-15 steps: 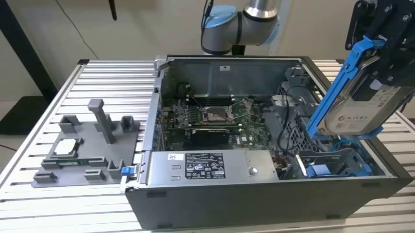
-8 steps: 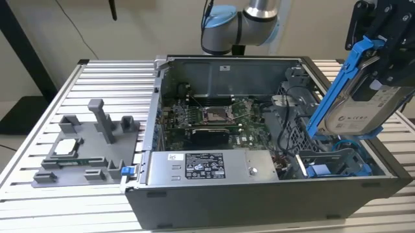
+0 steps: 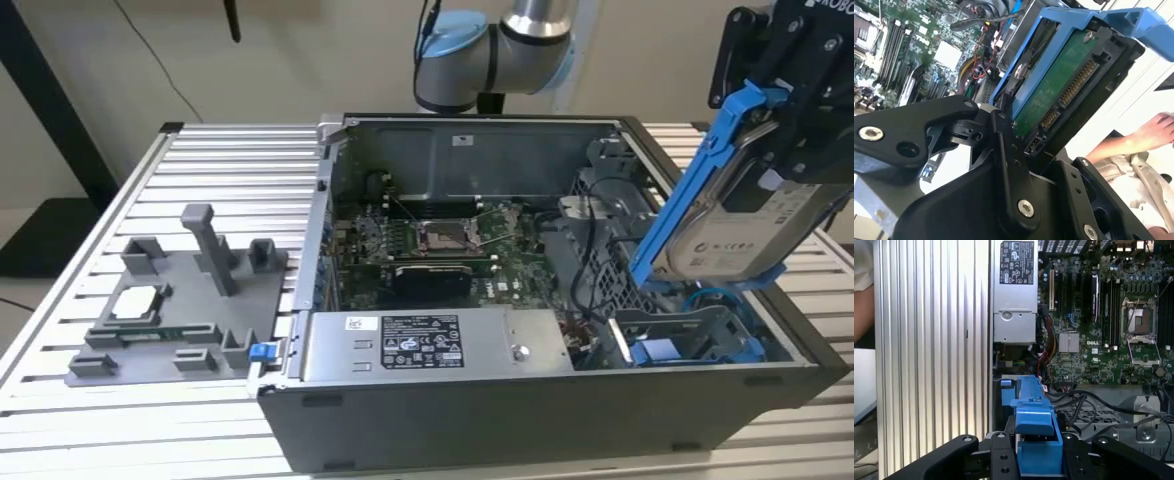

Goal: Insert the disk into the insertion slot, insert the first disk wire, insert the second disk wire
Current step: 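Insert the disk into the insertion slot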

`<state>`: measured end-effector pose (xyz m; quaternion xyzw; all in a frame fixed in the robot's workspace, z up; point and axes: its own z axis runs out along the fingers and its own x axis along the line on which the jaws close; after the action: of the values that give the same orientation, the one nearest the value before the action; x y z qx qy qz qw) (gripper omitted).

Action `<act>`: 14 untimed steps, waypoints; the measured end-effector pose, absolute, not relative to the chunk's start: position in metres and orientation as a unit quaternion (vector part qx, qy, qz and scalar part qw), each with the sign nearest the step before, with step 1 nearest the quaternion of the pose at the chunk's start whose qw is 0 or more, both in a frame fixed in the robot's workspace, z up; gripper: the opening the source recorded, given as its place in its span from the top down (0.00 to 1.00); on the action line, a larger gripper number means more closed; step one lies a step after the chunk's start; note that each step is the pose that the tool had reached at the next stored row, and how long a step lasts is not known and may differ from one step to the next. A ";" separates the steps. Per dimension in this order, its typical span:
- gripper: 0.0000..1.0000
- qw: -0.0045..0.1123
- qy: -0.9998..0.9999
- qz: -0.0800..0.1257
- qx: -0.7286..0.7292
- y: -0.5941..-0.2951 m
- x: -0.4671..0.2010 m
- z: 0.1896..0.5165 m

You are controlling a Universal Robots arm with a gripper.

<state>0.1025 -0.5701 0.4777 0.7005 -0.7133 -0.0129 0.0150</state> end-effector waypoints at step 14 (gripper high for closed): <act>1.00 0.015 -0.713 -0.013 0.700 -0.570 0.108 0.458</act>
<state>0.1083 -0.5703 0.4575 0.7005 -0.7134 -0.0132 0.0147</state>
